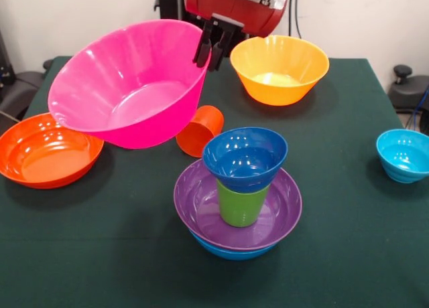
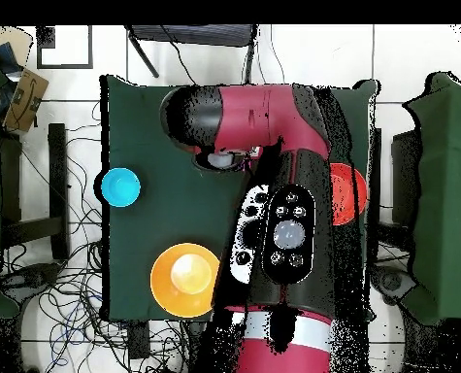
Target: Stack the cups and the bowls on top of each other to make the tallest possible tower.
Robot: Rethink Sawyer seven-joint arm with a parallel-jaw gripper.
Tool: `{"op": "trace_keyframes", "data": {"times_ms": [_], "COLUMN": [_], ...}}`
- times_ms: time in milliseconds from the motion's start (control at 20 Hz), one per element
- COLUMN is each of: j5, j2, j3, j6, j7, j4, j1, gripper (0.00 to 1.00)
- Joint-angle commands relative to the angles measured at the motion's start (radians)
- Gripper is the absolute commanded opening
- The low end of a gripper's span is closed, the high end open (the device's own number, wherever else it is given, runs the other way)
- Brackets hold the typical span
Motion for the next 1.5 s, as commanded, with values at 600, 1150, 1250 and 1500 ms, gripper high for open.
{"op": "trace_keyframes", "data": {"times_ms": [600,1150,1250,1500], "j5": [0.042,0.073,0.078,0.096], "j2": [0.061,0.108,0.111,0.118], "j3": [0.033,-0.001,-0.008,-0.016], "j6": [0.047,-0.002,-0.001,0.022], "j7": [0.171,0.23,0.23,0.228], "j4": [-0.083,-0.102,-0.103,-0.113], "j1": [0.074,0.112,0.117,0.124], "gripper": [0.0,0.0,0.0,0.0]}}
